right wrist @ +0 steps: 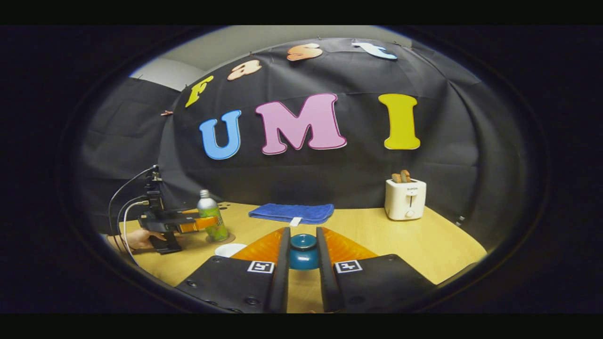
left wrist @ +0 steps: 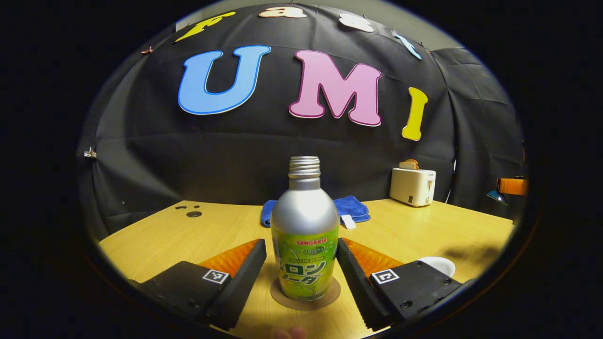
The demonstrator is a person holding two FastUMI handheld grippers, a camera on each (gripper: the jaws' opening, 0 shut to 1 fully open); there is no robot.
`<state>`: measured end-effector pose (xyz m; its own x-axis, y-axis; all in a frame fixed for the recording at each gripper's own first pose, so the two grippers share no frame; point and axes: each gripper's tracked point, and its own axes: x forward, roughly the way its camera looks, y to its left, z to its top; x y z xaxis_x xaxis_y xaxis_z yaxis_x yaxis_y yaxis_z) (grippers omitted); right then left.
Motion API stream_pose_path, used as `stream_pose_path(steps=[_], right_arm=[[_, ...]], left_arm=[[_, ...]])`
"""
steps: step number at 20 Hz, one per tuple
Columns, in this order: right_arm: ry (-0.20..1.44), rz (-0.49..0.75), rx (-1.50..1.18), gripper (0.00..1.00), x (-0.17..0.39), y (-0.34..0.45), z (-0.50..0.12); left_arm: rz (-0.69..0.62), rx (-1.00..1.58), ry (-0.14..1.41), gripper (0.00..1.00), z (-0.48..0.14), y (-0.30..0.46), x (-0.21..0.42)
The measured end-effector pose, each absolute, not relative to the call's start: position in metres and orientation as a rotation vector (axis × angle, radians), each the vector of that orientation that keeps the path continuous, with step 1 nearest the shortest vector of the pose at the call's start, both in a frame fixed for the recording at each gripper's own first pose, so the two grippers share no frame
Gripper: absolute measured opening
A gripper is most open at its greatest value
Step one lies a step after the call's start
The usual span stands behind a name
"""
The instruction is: Open the teacup lid with one hand, grasp the water bottle and pour water into the teacup with the other hand; after pouring, place the water bottle on the coaster and then close the teacup lid.
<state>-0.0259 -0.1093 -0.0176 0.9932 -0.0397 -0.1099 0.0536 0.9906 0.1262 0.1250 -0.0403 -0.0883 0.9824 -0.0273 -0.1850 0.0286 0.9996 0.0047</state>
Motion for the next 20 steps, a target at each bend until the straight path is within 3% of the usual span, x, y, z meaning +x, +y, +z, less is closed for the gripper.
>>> stream_pose_path(steps=[1, 4, 5, 6, 8, 9, 10, 14, 15, 20], right_arm=[[0.111, -0.026, 0.146, 0.36, -0.023, -0.101, -0.02], [0.118, 0.051, 0.176, 0.27, -0.01, -0.067, -0.027], [0.116, 0.081, 0.192, 0.36, -0.005, -0.053, -0.03], [0.114, 0.105, 0.205, 0.27, 0.002, -0.039, -0.033], [0.143, 0.133, 0.228, 0.32, 0.018, -0.016, -0.047], [0.159, 0.143, 0.232, 0.27, 0.026, -0.005, -0.053], [0.177, 0.146, 0.227, 0.36, 0.034, 0.003, -0.058], [0.261, 0.137, 0.166, 0.27, 0.055, 0.026, -0.09], [0.281, 0.132, 0.158, 0.32, 0.058, 0.029, -0.097], [0.323, 0.078, 0.101, 0.32, 0.066, 0.029, -0.117]], left_arm=[[-0.027, 0.02, 0.197, 0.94, -0.091, -0.04, 0.117], [-0.038, 0.046, 0.191, 0.94, -0.091, -0.043, 0.092], [-0.043, 0.05, 0.176, 0.94, -0.087, -0.044, 0.084], [-0.044, 0.053, 0.168, 0.94, -0.084, -0.046, 0.075], [-0.036, 0.063, 0.157, 0.94, -0.084, -0.044, 0.06], [-0.025, 0.066, 0.143, 0.94, -0.081, -0.041, 0.053], [-0.011, 0.065, 0.124, 0.94, -0.077, -0.038, 0.048], [0.049, 0.044, 0.053, 0.94, -0.06, -0.02, 0.035], [0.054, 0.042, 0.05, 0.94, -0.062, -0.018, 0.034], [0.056, 0.041, 0.085, 0.95, -0.074, -0.009, 0.031]])
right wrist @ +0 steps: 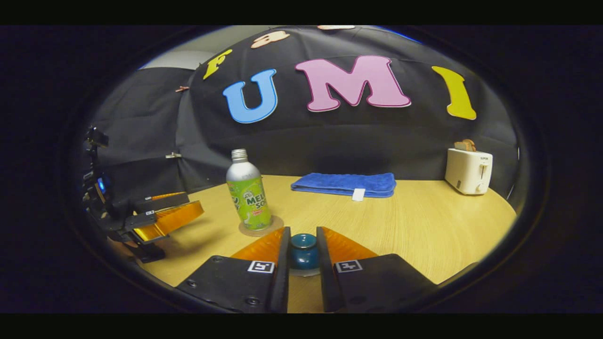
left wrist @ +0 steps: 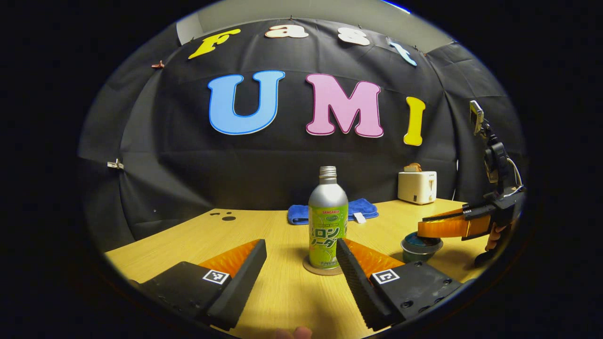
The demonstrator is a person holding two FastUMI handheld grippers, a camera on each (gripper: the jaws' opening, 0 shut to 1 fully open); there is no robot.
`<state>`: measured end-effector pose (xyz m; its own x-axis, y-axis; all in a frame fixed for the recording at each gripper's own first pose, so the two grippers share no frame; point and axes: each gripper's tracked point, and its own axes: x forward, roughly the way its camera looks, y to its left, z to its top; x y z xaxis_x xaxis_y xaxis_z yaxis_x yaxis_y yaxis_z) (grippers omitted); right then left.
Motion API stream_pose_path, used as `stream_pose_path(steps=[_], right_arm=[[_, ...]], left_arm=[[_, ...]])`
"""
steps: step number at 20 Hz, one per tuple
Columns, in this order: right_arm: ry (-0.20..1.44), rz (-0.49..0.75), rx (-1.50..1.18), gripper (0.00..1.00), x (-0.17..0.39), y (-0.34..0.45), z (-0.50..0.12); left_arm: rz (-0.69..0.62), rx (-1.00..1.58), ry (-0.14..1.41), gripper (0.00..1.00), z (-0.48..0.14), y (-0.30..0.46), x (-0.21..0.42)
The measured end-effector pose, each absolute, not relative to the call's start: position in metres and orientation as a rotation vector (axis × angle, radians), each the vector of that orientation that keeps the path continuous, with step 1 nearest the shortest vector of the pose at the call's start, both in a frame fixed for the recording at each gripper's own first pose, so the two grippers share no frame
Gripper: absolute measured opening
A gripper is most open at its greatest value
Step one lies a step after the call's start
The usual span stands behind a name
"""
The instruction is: Open the teacup lid with one hand, grasp the water bottle and pour water into the teacup with the other hand; after pouring, place the water bottle on the coaster and then close the teacup lid.
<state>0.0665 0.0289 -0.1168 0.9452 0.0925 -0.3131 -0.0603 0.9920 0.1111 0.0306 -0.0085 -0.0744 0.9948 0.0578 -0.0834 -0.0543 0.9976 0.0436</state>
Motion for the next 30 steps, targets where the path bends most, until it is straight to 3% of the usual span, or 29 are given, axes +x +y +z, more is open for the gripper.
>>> stream_pose_path(steps=[5, 8, 10, 14, 15, 17, 19, 21, 25, 30], right_arm=[[0.34, 0.074, 0.076, 0.34, 0.066, 0.032, -0.121], [0.345, 0.069, 0.08, 0.27, 0.066, 0.031, -0.124], [0.348, 0.076, 0.083, 0.37, 0.064, 0.033, -0.124], [0.346, 0.079, 0.084, 0.36, 0.062, 0.034, -0.123], [0.337, 0.071, 0.089, 0.46, 0.061, 0.033, -0.121], [0.285, 0.057, 0.119, 0.36, 0.059, 0.028, -0.106], [0.193, 0.032, 0.146, 0.53, 0.053, 0.021, -0.083], [0.109, -0.028, 0.126, 0.58, 0.041, 0.006, -0.068], [0.023, -0.078, 0.055, 0.57, 0.016, -0.001, -0.058], [0.04, -0.091, 0.06, 0.58, 0.01, 0.001, -0.071]], left_arm=[[0.038, 0.033, 0.083, 0.95, -0.074, -0.011, 0.033], [0.031, 0.032, 0.083, 0.94, -0.074, -0.013, 0.032], [0.035, 0.032, 0.084, 0.94, -0.074, -0.011, 0.032], [0.039, 0.031, 0.086, 0.94, -0.075, -0.011, 0.032], [0.04, 0.031, 0.086, 0.94, -0.075, -0.011, 0.032], [0.035, 0.032, 0.086, 0.94, -0.075, -0.011, 0.033], [0.027, 0.032, 0.086, 0.94, -0.075, -0.013, 0.035], [0.029, 0.032, 0.085, 0.94, -0.075, -0.012, 0.035], [0.047, 0.033, 0.086, 0.95, -0.075, -0.009, 0.034], [0.044, 0.033, 0.086, 0.94, -0.075, -0.01, 0.033]])
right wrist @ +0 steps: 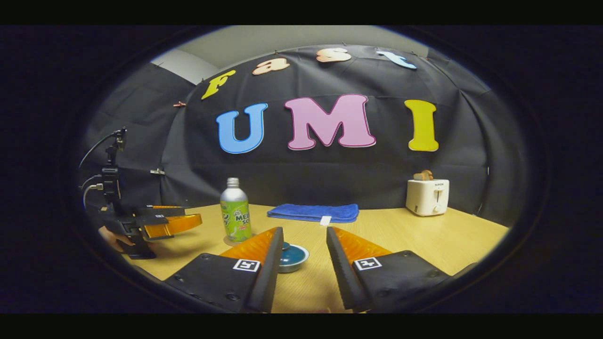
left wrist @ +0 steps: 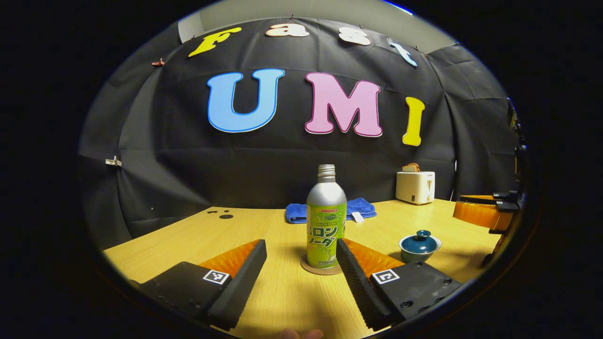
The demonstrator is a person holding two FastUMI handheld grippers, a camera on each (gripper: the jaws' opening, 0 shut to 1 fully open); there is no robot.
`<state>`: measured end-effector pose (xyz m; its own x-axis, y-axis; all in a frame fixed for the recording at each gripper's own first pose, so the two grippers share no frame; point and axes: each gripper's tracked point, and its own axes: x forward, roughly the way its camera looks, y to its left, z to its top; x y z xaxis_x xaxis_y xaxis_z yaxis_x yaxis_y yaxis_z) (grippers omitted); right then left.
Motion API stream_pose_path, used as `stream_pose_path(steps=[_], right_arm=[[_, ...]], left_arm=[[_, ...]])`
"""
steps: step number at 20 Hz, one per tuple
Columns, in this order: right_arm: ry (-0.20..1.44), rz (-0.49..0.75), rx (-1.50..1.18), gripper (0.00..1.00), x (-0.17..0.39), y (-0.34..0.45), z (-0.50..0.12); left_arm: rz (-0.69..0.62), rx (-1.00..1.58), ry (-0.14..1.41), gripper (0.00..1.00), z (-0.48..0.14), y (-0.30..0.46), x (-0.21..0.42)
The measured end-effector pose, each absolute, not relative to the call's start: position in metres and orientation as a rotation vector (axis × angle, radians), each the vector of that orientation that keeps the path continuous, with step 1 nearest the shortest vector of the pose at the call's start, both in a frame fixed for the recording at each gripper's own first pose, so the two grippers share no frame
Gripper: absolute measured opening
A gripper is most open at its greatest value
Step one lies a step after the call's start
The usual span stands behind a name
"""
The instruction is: Open the teacup lid with one hand, grasp the water bottle and pour water into the teacup with the other hand; after pouring, place the water bottle on the coaster and then close the teacup lid.
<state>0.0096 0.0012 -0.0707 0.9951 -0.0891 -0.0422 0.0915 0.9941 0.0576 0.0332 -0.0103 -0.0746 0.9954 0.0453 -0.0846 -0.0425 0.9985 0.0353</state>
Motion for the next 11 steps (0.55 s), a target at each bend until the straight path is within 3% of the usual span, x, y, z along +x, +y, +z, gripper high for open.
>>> stream_pose_path(steps=[11], right_arm=[[0.094, -0.05, 0.046, 0.6, 0.015, 0.016, -0.083]], left_arm=[[0.041, 0.032, 0.087, 0.94, -0.075, -0.011, 0.032]])
